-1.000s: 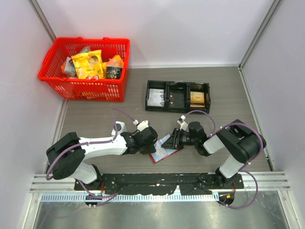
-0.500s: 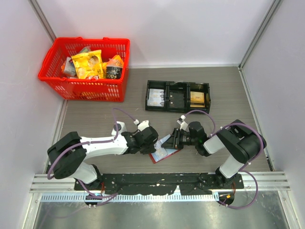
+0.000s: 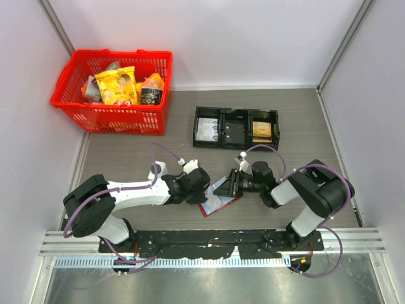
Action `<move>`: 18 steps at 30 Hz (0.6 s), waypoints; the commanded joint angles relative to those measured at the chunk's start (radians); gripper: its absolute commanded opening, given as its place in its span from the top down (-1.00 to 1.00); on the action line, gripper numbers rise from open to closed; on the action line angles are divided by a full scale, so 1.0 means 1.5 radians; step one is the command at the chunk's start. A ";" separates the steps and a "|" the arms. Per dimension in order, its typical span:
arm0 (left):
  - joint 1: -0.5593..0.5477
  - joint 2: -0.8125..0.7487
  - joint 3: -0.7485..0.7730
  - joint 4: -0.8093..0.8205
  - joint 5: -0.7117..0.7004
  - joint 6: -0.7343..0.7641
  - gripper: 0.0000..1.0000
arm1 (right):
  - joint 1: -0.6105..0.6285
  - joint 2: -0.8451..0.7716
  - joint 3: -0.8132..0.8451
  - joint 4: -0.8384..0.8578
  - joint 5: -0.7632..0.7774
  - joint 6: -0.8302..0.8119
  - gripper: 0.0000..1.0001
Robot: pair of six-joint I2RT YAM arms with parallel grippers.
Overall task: Take the credit cards out of the card holder
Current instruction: Remove the credit card from the card holder.
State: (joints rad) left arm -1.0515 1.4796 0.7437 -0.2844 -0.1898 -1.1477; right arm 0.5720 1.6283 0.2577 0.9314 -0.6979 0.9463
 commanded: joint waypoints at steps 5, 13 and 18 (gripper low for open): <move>-0.002 0.034 -0.034 0.075 0.017 0.000 0.85 | 0.025 0.029 0.017 0.068 -0.045 0.018 0.46; 0.000 0.032 -0.049 0.105 0.017 0.009 0.86 | 0.043 0.043 0.045 -0.007 -0.045 -0.011 0.46; 0.003 0.032 -0.059 0.110 0.017 0.013 0.87 | 0.042 0.032 0.040 -0.006 -0.040 -0.011 0.48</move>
State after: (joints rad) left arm -1.0508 1.4834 0.6975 -0.1513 -0.1707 -1.1427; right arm 0.6144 1.6894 0.2985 0.8959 -0.7105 0.9447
